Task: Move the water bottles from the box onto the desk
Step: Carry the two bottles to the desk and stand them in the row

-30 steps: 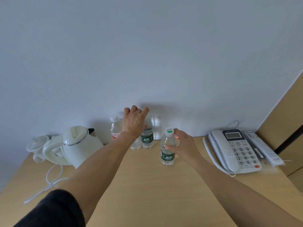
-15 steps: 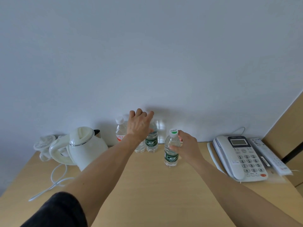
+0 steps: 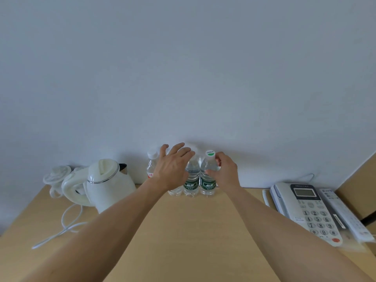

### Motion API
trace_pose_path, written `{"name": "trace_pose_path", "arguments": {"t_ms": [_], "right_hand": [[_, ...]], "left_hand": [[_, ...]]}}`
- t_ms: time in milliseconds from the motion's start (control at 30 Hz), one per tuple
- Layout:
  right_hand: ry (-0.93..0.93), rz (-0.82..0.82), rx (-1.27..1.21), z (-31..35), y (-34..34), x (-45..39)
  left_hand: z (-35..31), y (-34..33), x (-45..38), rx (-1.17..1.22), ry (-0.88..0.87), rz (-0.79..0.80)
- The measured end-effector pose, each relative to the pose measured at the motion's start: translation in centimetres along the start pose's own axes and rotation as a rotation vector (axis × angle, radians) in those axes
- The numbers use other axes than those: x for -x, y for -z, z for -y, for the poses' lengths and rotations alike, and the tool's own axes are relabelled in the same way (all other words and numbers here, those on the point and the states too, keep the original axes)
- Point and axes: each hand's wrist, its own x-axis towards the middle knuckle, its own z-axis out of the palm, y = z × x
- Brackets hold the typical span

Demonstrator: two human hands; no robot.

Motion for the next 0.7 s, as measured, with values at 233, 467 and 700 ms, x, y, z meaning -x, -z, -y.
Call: {"name": "trace_pose_path", "arguments": {"t_ms": [233, 467, 700], "right_hand": [[0.008, 0.018, 0.008, -0.1, 0.0, -0.3], [-0.003, 0.074, 0.076, -0.2, 0.6, -1.0], [-0.015, 0.077, 0.094, -0.1, 0.5, -1.2]], "left_hand": [[0.2, 0.6, -0.7, 0.065, -0.014, -0.028], [0.3, 0.6, -2.4, 0.009, -0.002, -0.068], [-0.2, 0.4, -3.7, 0.016, 0.041, -0.08]]}}
